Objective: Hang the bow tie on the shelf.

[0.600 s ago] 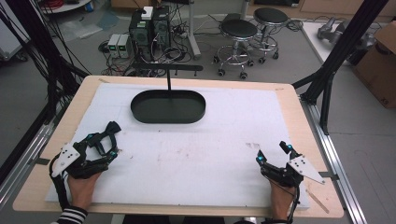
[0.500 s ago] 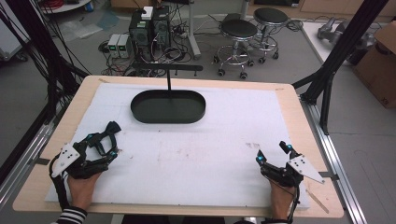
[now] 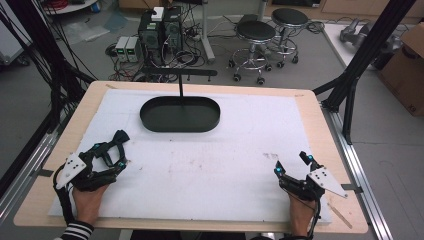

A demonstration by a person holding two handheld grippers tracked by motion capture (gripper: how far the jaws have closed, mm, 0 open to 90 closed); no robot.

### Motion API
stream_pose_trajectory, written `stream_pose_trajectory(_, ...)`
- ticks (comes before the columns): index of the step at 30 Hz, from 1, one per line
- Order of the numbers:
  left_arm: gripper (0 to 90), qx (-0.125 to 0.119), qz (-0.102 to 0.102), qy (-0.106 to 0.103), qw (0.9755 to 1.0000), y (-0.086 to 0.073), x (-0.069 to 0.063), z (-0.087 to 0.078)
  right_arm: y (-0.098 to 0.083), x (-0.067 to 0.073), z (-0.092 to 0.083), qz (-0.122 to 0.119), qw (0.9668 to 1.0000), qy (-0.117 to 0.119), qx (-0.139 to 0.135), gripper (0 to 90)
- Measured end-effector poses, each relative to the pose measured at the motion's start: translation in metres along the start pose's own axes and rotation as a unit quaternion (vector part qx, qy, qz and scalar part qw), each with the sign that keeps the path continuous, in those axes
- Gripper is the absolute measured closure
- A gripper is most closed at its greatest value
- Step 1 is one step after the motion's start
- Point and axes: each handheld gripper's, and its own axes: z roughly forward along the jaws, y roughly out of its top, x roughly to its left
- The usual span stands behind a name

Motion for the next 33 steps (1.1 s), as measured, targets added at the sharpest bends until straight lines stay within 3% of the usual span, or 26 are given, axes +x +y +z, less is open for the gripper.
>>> stream_pose_trajectory(18, 16.2, -0.002, -0.021, -0.002, 0.9998, 0.004, 0.007, -0.001, 0.0, 0.0, 0.0, 0.003, 1.0, 0.001, 0.0, 9.2)
stream_pose_trajectory(25, 16.2, 0.001, -0.045, -0.007, 0.9989, 0.025, 0.023, -0.004, 0.0, 0.0, 0.0, 0.003, 1.0, -0.001, 0.001, 9.2)
stream_pose_trajectory(29, 16.3, 0.016, -0.037, -0.01, 0.9991, 0.037, 0.03, -0.005, 0.0, 0.0, 0.0, 0.001, 1.0, -0.001, -0.001, 9.2)
stream_pose_trajectory(33, 16.4, 0.034, -0.031, -0.029, 0.9985, 0.05, 0.036, -0.003, 0.0, 0.0, 0.0, 0.002, 1.0, -0.001, 0.001, 9.2)
